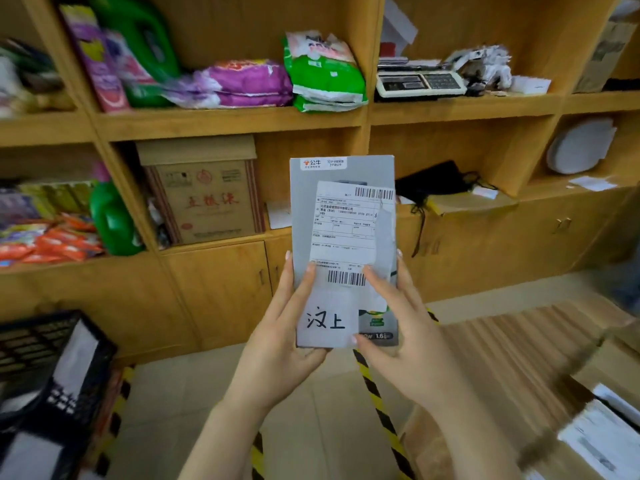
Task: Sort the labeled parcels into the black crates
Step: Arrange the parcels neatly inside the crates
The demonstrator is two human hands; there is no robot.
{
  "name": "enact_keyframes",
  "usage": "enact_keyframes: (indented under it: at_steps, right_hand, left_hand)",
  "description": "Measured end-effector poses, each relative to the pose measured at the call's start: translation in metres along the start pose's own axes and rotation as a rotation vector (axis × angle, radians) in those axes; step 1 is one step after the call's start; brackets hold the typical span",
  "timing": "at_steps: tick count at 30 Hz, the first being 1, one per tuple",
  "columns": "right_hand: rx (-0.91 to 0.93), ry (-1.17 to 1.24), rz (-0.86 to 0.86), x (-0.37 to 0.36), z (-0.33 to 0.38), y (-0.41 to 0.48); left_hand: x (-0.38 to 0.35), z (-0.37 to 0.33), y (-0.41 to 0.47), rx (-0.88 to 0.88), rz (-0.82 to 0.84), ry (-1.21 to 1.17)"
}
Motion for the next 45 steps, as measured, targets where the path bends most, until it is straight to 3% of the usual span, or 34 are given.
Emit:
enact_keyframes:
  at_steps: [11, 17, 22, 29, 39, 45]
  right_hand:
    - [0.252, 0.245, 0.387, -0.131, -0.002, 0.18]
    - [0.291, 0.402, 0.721, -0.236, 0.018, 0.212]
    - [0.375, 0.441, 0.891, -0.318, 0.055, 0.223]
    - [0.427, 0.44, 0.946, -0.425, 0.101, 0.26]
    - [0.491, 0.371, 0.914, -0.578, 0.219, 0.351]
    - [0.517, 0.366, 1.018, -0.665, 0.255, 0.361]
  left_hand:
    - [0.097, 0.112, 0.041, 0.333, -0.34, 0.287]
    - [0.141, 0.163, -0.001, 0.617, -0.478, 0.4]
    - [0.185, 0.201, -0.043, 0.777, -0.609, 0.418]
    - [0.259, 0.277, -0.072, 0.839, -0.718, 0.378]
    - [0.441, 0.384, -0.077, 0.747, -0.721, 0.478]
    - [0.486, 0.443, -0.121, 0.904, -0.755, 0.453]
Point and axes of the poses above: each hand's wrist, its own y-axis towards the middle knuckle, its own x-axis out of the back of the hand, z = x × y, the point moved 9 cm from there along y, towards the middle knuckle, and after that the axes turned 3 degrees about x, right-handed, at the moved point
